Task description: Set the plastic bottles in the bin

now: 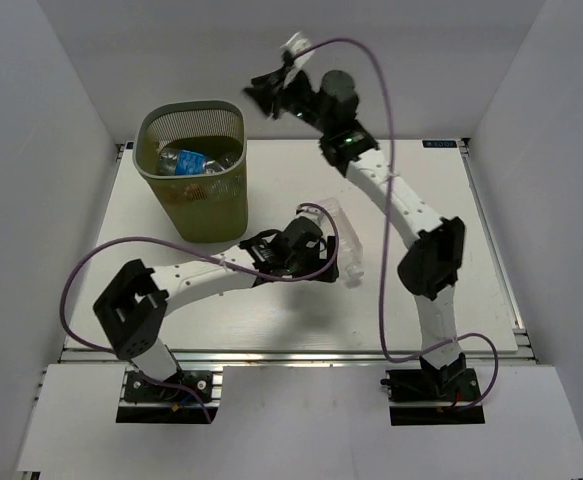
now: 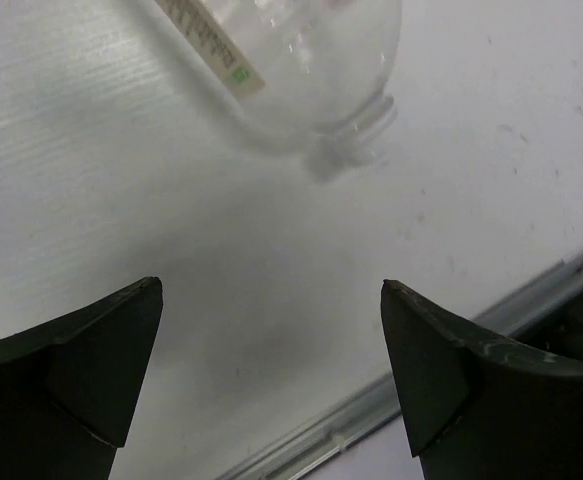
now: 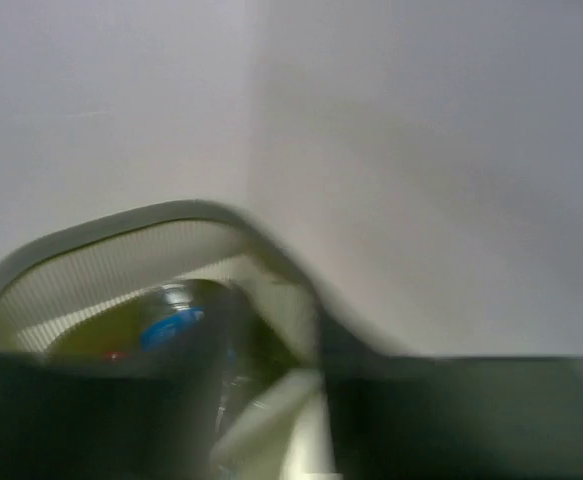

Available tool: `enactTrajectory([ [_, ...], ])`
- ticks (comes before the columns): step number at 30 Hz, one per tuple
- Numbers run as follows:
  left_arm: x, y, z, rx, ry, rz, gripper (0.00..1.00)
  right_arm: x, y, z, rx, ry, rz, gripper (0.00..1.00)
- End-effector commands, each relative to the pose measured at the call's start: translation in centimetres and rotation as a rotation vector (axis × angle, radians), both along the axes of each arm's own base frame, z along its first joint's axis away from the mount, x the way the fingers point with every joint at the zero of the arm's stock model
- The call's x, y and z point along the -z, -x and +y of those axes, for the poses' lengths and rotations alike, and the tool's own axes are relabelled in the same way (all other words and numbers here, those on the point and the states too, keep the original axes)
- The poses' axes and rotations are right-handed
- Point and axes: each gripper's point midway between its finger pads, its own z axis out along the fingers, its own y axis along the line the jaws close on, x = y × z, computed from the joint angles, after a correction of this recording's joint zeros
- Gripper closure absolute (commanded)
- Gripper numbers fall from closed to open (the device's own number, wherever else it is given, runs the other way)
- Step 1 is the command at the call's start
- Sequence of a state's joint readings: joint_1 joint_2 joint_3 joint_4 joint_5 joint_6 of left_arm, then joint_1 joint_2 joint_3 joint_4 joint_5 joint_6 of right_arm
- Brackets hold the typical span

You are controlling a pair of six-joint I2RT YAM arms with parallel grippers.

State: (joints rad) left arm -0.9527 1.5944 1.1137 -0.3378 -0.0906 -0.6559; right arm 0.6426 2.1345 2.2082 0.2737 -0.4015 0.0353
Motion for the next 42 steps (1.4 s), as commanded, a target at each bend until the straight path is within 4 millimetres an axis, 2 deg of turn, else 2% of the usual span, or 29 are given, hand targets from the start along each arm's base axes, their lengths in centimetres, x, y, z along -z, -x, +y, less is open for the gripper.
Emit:
enactTrajectory([
  [1, -2.2, -2.9, -0.4, -0.144, 0.0, -0.073, 0.0, -6.9, -4.9, -15.6, 0.527, -0.024, 0.038, 0.95],
  [2, -2.1, -3.4, -0.6, -0.157, -0.008, -0.082, 0.0, -7.5, -5.0, -17.5, 0.568, -0.034, 0.037, 1.0],
  [3, -1.7, -4.1, -0.8, -0.182, -0.028, -0.085, 0.0, -4.9, -6.5, -21.0, 0.641, 0.032, 0.12, 1.0],
  [4, -1.4, -4.3, -1.1, -0.182, -0.033, -0.082, 0.0, -2.3, -6.9, -23.0, 0.677, 0.094, 0.196, 1.0],
  [5, -1.8, -4.8, -1.8, -0.183, -0.008, -0.097, 0.0, -1.8, -7.2, -26.6, 0.737, 0.112, 0.227, 1.0],
  [6, -2.3, -5.3, -2.5, -0.19, 0.019, -0.104, 0.0, 4.0, -7.1, -30.3, 0.793, 0.218, 0.378, 1.0],
  [7, -1.6, -5.4, -3.1, -0.179, 0.024, -0.096, 0.0, 5.5, -6.9, -31.6, 0.792, 0.242, 0.42, 1.0],
  [9, -2.7, -6.3, -4.6, -0.192, 0.086, -0.117, 0.0, 11.1, -4.6, -36.9, 0.833, 0.327, 0.519, 0.98],
  [10, -2.7, -6.6, -5.0, -0.205, 0.099, -0.107, 0.0, 10.1, -2.9, -37.8, 0.829, 0.326, 0.476, 0.95],
  [11, -1.4, -6.7, -5.0, -0.223, 0.068, -0.082, 0.0, 15.3, -1.5, -39.1, 0.817, 0.372, 0.563, 0.92],
  [12, -2.2, -7.4, -5.7, -0.242, 0.084, -0.086, 0.0, 15.0, 0.9, -40.2, 0.827, 0.368, 0.5, 0.85],
  [13, -2.0, -7.7, -5.9, -0.262, 0.079, -0.079, 0.0, 18.4, 2.4, -41.4, 0.833, 0.413, 0.545, 0.82],
  [14, -1.7, -7.9, -6.1, -0.279, 0.081, -0.067, 0.0, 19.4, 3.4, -41.3, 0.805, 0.421, 0.556, 0.8],
  [15, -2.0, -8.3, -6.7, -0.279, 0.104, -0.078, 0.0, 23.2, 5.5, -41.3, 0.775, 0.454, 0.629, 0.77],
  [16, -1.6, -8.4, -7.3, -0.266, 0.118, -0.072, 0.0, 22.2, 7.0, -41.4, 0.775, 0.439, 0.613, 0.72],
  [18, -3.0, -9.7, -8.0, -0.282, 0.136, -0.089, 0.0, 23.2, 9.1, -40.9, 0.73, 0.434, 0.65, 0.65],
  [19, -1.4, -10.2, -8.2, -0.294, 0.087, -0.076, 0.0, 26.0, 10.6, -40.7, 0.713, 0.444, 0.722, 0.63],
  [23, -2.2, -11.5, -8.8, -0.324, 0.009, -0.073, 0.0, 27.4, 13.1, -40.4, 0.68, 0.437, 0.758, 0.56],
  [26, -2.9, -10.9, -8.3, -0.303, 0.023, -0.111, 0.0, 27.4, 15.4, -37.8, 0.46, 0.46, 0.758, 0.61],
  [28, -7.6, -10.4, -7.7, -0.301, 0.117, -0.188, 0.0, 26.8, 17.6, -35.2, 0.27, 0.448, 0.751, 0.57],
  [29, -7.5, -9.9, -6.5, -0.314, 0.099, -0.192, 0.0, 27.1, 18.0, -35.0, 0.258, 0.452, 0.768, 0.48],
  [30, -10.5, -9.4, -5.2, -0.323, 0.138, -0.23, 0.0, 27.3, 18.1, -34.5, 0.243, 0.457, 0.762, 0.4],
  [31, -11.5, -9.4, -4.0, -0.353, 0.14, -0.258, 0.0, 28.1, 17.9, -34.9, 0.262, 0.468, 0.779, 0.3],
  [32, -11.0, -8.8, -2.5, -0.367, 0.109, -0.257, 0.0, 28.7, 17.5, -35.0, 0.268, 0.481, 0.784, 0.22],
  [36, -13.5, -6.3, 2.6, -0.419, 0.132, -0.295, 0.0, 30.3, 17.6, -34.0, 0.166, 0.523, 0.787, 0.16],
  [37, -11.9, -5.3, 4.2, -0.43, 0.088, -0.275, 0.0, 30.7, 17.8, -33.6, 0.149, 0.528, 0.79, 0.16],
  [38, -13.3, -4.4, 5.5, -0.441, 0.125, -0.28, 0.0, 31.8, 18.0, -33.3, 0.14, 0.553, 0.792, 0.16],
  [41, -11.1, -2.6, 7.9, -0.472, 0.112, -0.231, 0.0, 33.3, 17.5, -33.1, 0.161, 0.591, 0.793, 0.17],
  [42, -11.6, -2.0, 8.4, -0.477, 0.151, -0.221, 0.0, 34.0, 17.4, -32.7, 0.155, 0.596, 0.798, 0.18],
])
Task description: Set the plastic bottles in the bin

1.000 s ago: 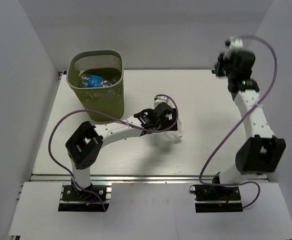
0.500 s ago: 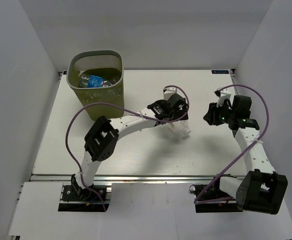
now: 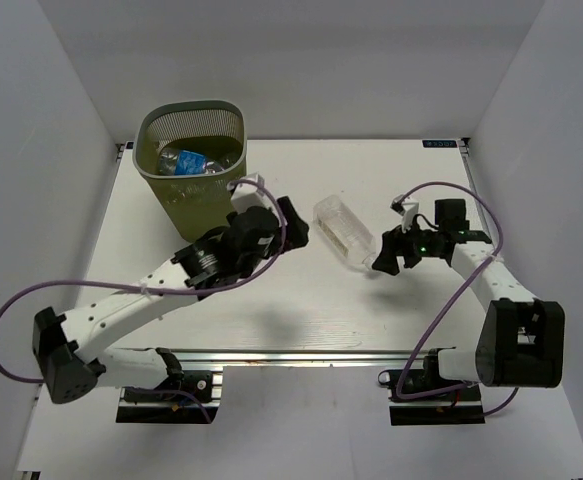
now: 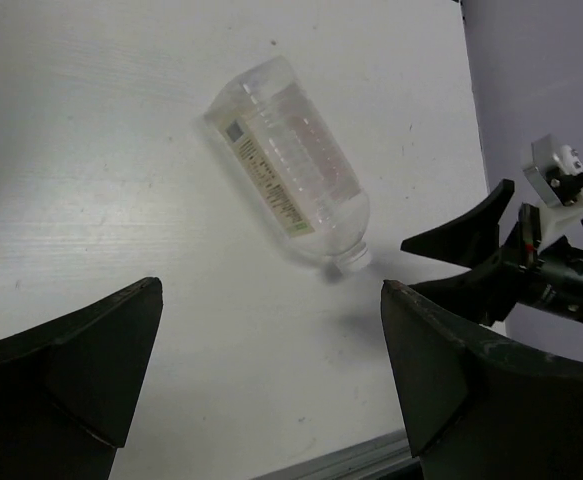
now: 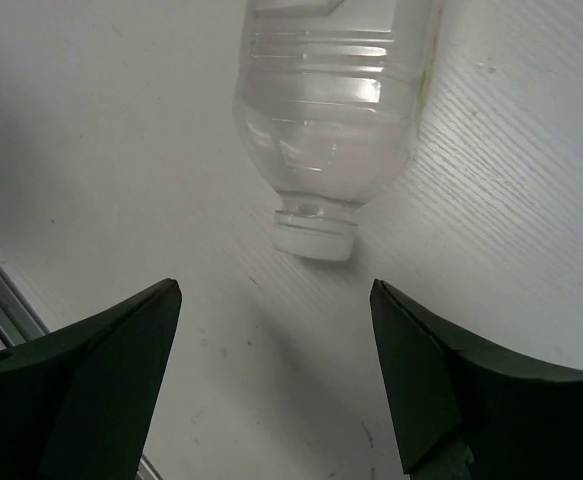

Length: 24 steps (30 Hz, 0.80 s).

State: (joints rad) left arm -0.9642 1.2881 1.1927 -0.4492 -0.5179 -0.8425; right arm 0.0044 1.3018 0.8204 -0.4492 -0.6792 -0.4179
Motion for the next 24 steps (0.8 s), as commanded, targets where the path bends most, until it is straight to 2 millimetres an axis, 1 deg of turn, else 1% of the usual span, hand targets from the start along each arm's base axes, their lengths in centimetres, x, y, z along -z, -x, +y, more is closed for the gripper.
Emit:
enactTrajectory([
  [1, 4.2, 2.1, 2.4, -0.03, -0.039, 0.093, 0.0, 1.1, -0.7, 1.0, -0.044, 0.026, -0.041, 0.18],
  [3, 4.8, 2.8, 2.6, -0.016, -0.031, 0.119, 0.0, 2.2, -0.6, 1.6, -0.047, 0.035, -0.013, 0.2],
  [4, 4.9, 3.2, 2.6, -0.012, -0.023, 0.122, 0.0, 2.5, -1.3, 1.7, -0.032, 0.055, -0.026, 0.2],
  [5, 5.6, 3.5, 2.8, -0.005, -0.039, 0.139, 0.0, 2.9, -1.4, 2.0, -0.031, 0.077, -0.023, 0.2],
  [6, 5.9, 3.7, 3.0, -0.006, -0.052, 0.148, 0.0, 3.6, -2.1, 1.9, -0.005, 0.103, -0.016, 0.2],
  [7, 5.9, 3.7, 3.0, -0.006, -0.052, 0.148, 0.0, 3.7, -2.6, 1.9, 0.008, 0.105, -0.025, 0.2],
  [8, 5.8, 3.9, 3.3, -0.006, -0.056, 0.151, 0.0, 3.7, -3.0, 2.5, 0.003, 0.108, -0.039, 0.21],
  [9, 6.0, 4.2, 3.2, 0.003, -0.065, 0.156, 0.0, 3.9, -3.7, 2.0, 0.054, 0.14, -0.033, 0.21],
  [10, 5.5, 4.3, 3.3, -0.002, -0.045, 0.152, 0.0, 4.4, -4.2, 2.0, 0.068, 0.15, -0.027, 0.21],
  [12, 5.3, 4.2, 3.8, -0.018, -0.049, 0.141, 0.0, 4.8, -4.8, 2.1, 0.088, 0.175, -0.024, 0.21],
  [13, 5.4, 4.4, 4.1, -0.024, -0.046, 0.148, 0.0, 4.8, -5.2, 2.3, 0.092, 0.174, -0.024, 0.23],
  [15, 5.5, 4.8, 4.3, -0.022, -0.054, 0.146, 0.0, 5.1, -5.3, 2.7, 0.088, 0.179, -0.02, 0.28],
  [16, 5.2, 4.8, 4.4, -0.027, -0.037, 0.144, 0.0, 5.1, -5.4, 2.8, 0.081, 0.176, -0.025, 0.32],
  [17, 5.4, 5.0, 4.6, -0.027, -0.047, 0.151, 0.0, 5.2, -5.4, 2.9, 0.074, 0.179, -0.026, 0.44],
  [18, 5.1, 5.0, 4.6, -0.031, -0.032, 0.149, 0.0, 5.1, -5.2, 3.2, 0.065, 0.177, -0.026, 0.51],
  [19, 5.7, 5.2, 4.9, -0.033, -0.048, 0.159, 0.0, 5.0, -5.1, 3.2, 0.058, 0.169, -0.028, 0.58],
  [20, 5.6, 5.4, 5.1, -0.033, -0.051, 0.161, 0.0, 4.3, -5.1, 3.3, 0.043, 0.169, -0.053, 0.71],
  [21, 5.6, 5.5, 5.3, -0.037, -0.04, 0.162, 0.0, 4.1, -4.9, 3.2, 0.037, 0.17, -0.055, 0.77],
  [22, 5.5, 5.7, 5.6, -0.037, -0.042, 0.163, 0.0, 3.3, -4.6, 3.7, 0.011, 0.147, -0.069, 0.83],
  [23, 5.9, 5.9, 6.0, -0.038, -0.054, 0.17, 0.0, 2.2, -4.4, 3.8, -0.017, 0.146, -0.09, 0.94],
  [24, 6.2, 6.2, 6.5, -0.038, -0.053, 0.17, 0.0, 1.6, -4.1, 4.1, -0.032, 0.125, -0.089, 1.0],
])
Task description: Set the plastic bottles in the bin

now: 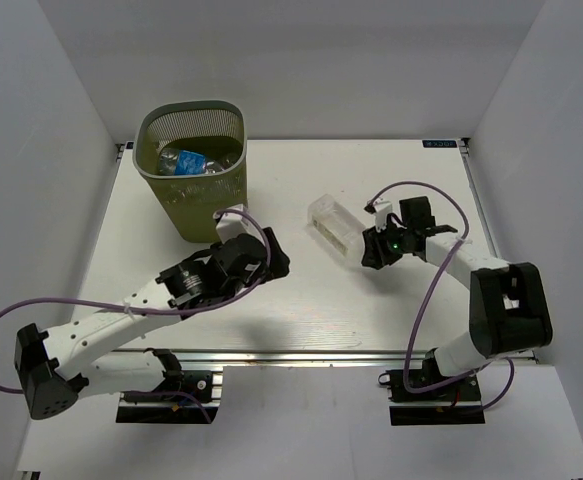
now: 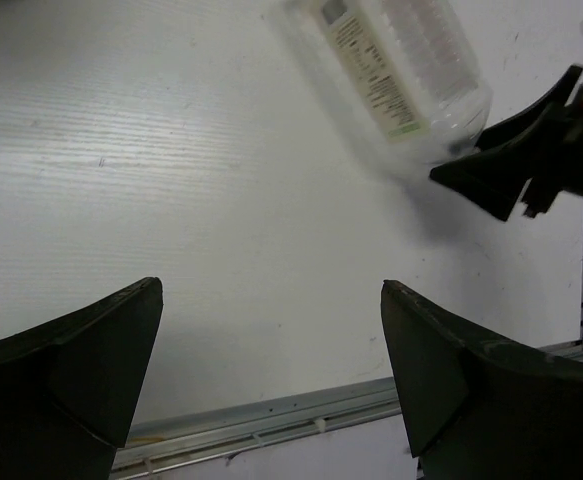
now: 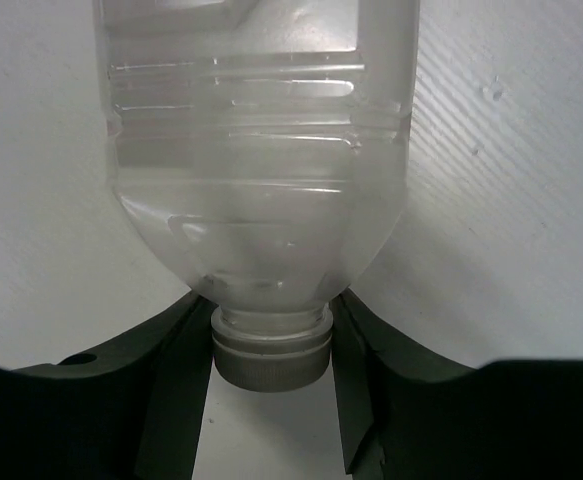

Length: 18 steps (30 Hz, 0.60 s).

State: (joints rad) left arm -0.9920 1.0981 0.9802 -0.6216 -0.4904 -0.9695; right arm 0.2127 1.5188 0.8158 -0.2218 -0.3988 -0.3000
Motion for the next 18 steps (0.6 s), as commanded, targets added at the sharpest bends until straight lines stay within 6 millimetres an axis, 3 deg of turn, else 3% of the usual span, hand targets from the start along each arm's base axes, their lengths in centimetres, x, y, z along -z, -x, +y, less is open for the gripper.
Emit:
enactTrajectory([
  [1, 0.6, 1.2, 1.7, -0.016, -0.003, 0.014, 0.0, -6.9, -1.9, 1.8, -0.089, -0.084, -0.174, 1.0],
  [3, 2.4, 2.3, 2.1, 0.018, -0.021, 0.062, 0.0, -11.0, -2.6, 2.2, -0.098, -0.111, -0.253, 1.0],
  [4, 4.1, 3.2, 2.3, 0.044, -0.045, 0.109, 0.0, -15.4, -4.4, 2.8, -0.1, -0.139, -0.351, 1.0],
  [5, 4.8, 3.7, 2.4, 0.047, -0.051, 0.138, 0.0, -17.2, -4.7, 3.2, -0.109, -0.158, -0.388, 1.0],
  [6, 5.4, 4.1, 2.4, 0.051, -0.056, 0.168, 0.0, -20.4, -5.8, 3.7, -0.109, -0.176, -0.455, 1.0],
  [7, 7.0, 4.8, 2.2, 0.063, -0.079, 0.227, 0.0, -22.0, -6.0, 4.3, -0.129, -0.199, -0.486, 1.0],
  [8, 7.9, 5.2, 2.2, 0.073, -0.097, 0.255, 0.0, -26.8, -6.7, 5.2, -0.15, -0.235, -0.582, 1.0],
  [11, 9.7, 5.8, 1.3, 0.097, -0.112, 0.309, 0.0, -28.7, -7.5, 8.1, -0.22, -0.275, -0.592, 1.0],
  [12, 9.5, 5.8, 0.8, 0.102, -0.086, 0.31, 0.0, -32.1, -8.1, 9.6, -0.251, -0.298, -0.653, 1.0],
  [13, 10.0, 5.9, 0.7, 0.108, -0.086, 0.321, 0.0, -31.6, -8.8, 10.7, -0.27, -0.305, -0.631, 1.0],
  [14, 10.1, 5.8, 0.4, 0.11, -0.074, 0.312, 0.0, -34.4, -8.6, 12.2, -0.301, -0.327, -0.683, 1.0],
  [16, 10.3, 6.1, 0.2, 0.125, -0.071, 0.317, 0.0, -36.7, -9.6, 15.1, -0.341, -0.356, -0.698, 1.0],
  [17, 10.1, 6.0, -0.1, 0.127, -0.06, 0.309, 0.0, -37.0, -9.0, 17.4, -0.382, -0.368, -0.699, 1.0],
  [18, 10.5, 6.1, 0.1, 0.126, -0.067, 0.314, 0.0, -36.6, -10.3, 18.8, -0.377, -0.36, -0.7, 1.0],
])
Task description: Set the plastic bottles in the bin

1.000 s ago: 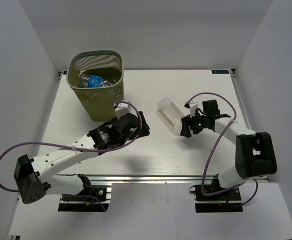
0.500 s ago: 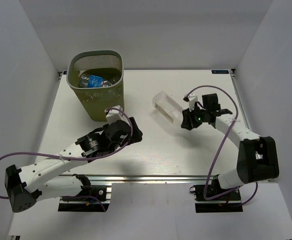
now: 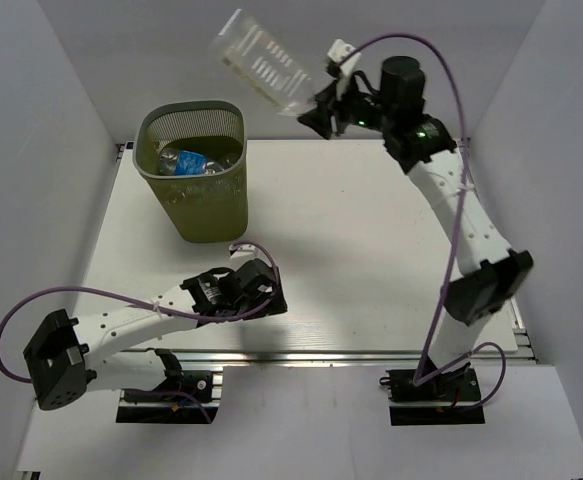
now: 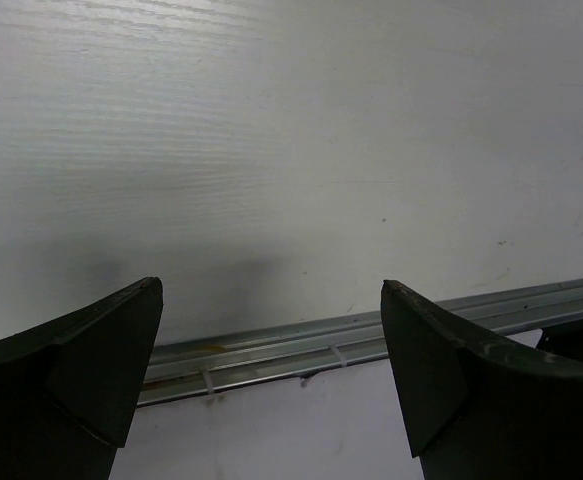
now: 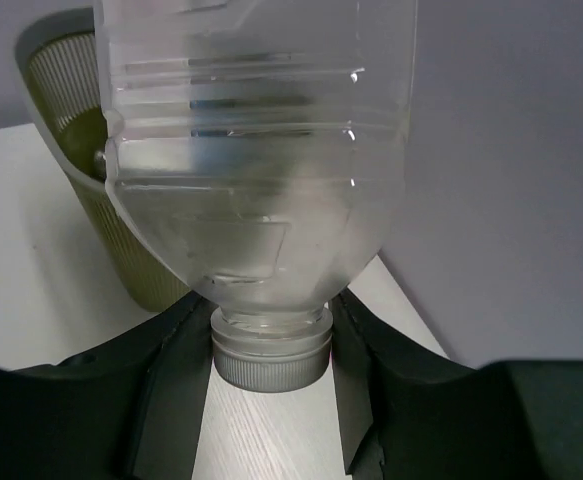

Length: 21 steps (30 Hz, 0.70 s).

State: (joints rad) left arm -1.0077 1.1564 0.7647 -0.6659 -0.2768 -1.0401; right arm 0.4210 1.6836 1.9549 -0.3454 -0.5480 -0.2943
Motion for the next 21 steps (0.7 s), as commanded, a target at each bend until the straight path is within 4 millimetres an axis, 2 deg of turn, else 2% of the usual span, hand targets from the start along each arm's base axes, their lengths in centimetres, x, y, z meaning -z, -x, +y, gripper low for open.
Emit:
enactTrajectory([
  [1, -0.9, -0.1, -1.4, 0.009, 0.079, -0.016, 0.0, 0.1, -0.5, 4.9, -0.066, 0.001, 0.03, 1.0],
  [2, -0.9, -0.1, -1.4, 0.009, 0.079, -0.016, 0.0, -1.6, 0.2, 6.5, -0.08, -0.028, -0.008, 1.0],
  [3, -1.0, 0.2, -1.5, 0.018, 0.089, -0.022, 0.0, -0.8, -0.8, 7.9, -0.08, -0.042, 0.002, 1.0],
  [4, -1.0, 0.3, -1.3, 0.018, 0.093, -0.025, 0.0, -1.5, -0.4, 9.3, -0.094, -0.068, -0.028, 1.0],
  [5, -1.0, 0.3, -1.3, 0.018, 0.093, -0.025, 0.0, -1.5, -0.8, 9.7, -0.079, -0.082, -0.038, 1.0],
  [6, -0.9, 0.3, -1.0, 0.013, 0.09, -0.032, 0.0, -0.2, -1.2, 10.5, -0.078, -0.089, -0.004, 1.0],
  [7, -0.8, 0.4, -0.8, 0.013, 0.09, -0.032, 0.0, -1.5, -0.6, 11.9, -0.103, -0.128, -0.055, 1.0],
  [8, -1.1, 0.4, -0.8, 0.006, 0.105, -0.036, 0.0, -1.0, -0.9, 12.6, -0.098, -0.13, -0.049, 1.0],
  [9, -0.8, 0.5, -0.6, 0.006, 0.098, -0.031, 0.0, -1.9, -0.9, 12.9, -0.091, -0.154, -0.062, 1.0],
  [10, -0.7, 0.5, -0.4, 0.001, 0.095, -0.038, 0.0, -1.8, -0.3, 14.3, -0.114, -0.163, -0.065, 1.0],
  [12, -0.6, 0.6, -0.2, -0.007, 0.1, -0.035, 0.0, -1.4, -0.5, 15.2, -0.115, -0.166, -0.061, 0.99],
  [13, -0.8, 0.6, -0.2, -0.007, 0.108, -0.04, 0.0, -1.2, 0.3, 16.6, -0.136, -0.164, -0.067, 0.89],
  [15, -0.7, 0.7, 0.0, -0.007, 0.108, -0.04, 0.0, -0.7, 0.3, 17.2, -0.131, -0.158, -0.065, 0.66],
  [16, -0.7, 0.7, 0.0, -0.007, 0.108, -0.04, 0.0, 0.2, 0.4, 17.7, -0.129, -0.142, -0.059, 0.45],
  [18, -0.7, 0.6, 0.1, -0.012, 0.104, -0.046, 0.0, 0.5, 0.5, 18.0, -0.131, -0.138, -0.06, 0.38],
  [20, -0.7, 0.6, 0.1, -0.012, 0.104, -0.046, 0.0, 1.1, 0.4, 18.4, -0.125, -0.127, -0.056, 0.24],
  [21, -0.8, 0.5, -0.1, -0.012, 0.112, -0.051, 0.0, 1.3, 0.3, 18.4, -0.118, -0.128, -0.051, 0.22],
])
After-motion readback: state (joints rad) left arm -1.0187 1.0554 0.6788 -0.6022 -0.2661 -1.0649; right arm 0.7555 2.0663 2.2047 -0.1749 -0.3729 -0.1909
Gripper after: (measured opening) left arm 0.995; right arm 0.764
